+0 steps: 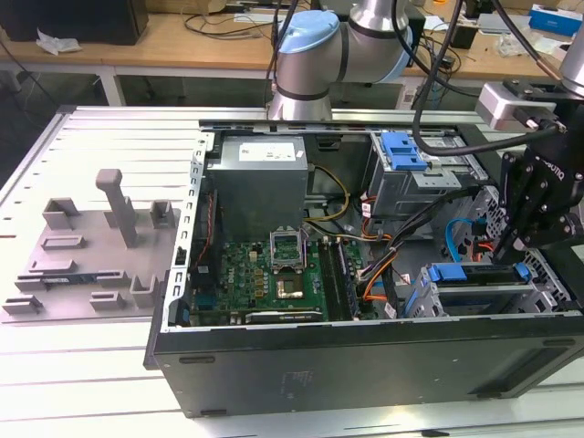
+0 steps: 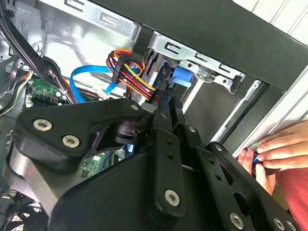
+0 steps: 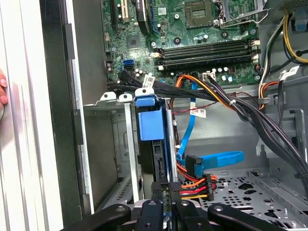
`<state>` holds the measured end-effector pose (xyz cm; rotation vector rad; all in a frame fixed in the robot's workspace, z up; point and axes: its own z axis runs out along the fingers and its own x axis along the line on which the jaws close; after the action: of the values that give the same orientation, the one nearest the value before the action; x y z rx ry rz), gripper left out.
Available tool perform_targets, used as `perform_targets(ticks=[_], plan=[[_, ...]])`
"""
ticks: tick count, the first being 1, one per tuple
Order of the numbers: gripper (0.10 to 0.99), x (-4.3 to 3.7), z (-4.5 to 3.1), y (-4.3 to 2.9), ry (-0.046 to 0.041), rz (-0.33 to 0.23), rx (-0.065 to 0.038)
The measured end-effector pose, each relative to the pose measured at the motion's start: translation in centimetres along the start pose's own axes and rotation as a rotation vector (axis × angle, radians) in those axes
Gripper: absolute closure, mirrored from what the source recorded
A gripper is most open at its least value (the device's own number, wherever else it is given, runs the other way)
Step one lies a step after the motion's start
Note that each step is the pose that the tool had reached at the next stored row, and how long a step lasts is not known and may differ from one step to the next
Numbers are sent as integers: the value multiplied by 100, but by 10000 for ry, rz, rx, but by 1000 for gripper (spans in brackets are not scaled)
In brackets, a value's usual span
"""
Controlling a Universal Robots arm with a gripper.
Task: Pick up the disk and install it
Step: 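Insert the first disk wire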
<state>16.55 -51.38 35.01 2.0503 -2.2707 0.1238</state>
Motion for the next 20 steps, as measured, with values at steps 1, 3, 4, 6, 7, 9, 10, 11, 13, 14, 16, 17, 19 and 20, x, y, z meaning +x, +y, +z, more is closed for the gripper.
perform_targets(ticks=[1,3,4,6,7,9,10,11,13,14,16,17,19,20], plan=[[922,0,0,0,0,0,0],[922,-10,0,2,-1,0,0],[922,-11,-1,7,0,1,0],[922,-11,-1,11,1,-4,1],[922,-11,0,12,0,-6,1],[922,-11,2,12,2,-25,4],[922,-11,4,12,1,-32,4],[922,-11,5,12,1,-38,4],[922,-10,10,12,0,-57,6],[922,-10,13,12,-1,-66,8],[922,-10,14,12,1,-79,9],[922,-10,14,12,1,-79,9],[922,-10,15,12,0,-79,9],[922,-9,16,12,0,-79,9]])
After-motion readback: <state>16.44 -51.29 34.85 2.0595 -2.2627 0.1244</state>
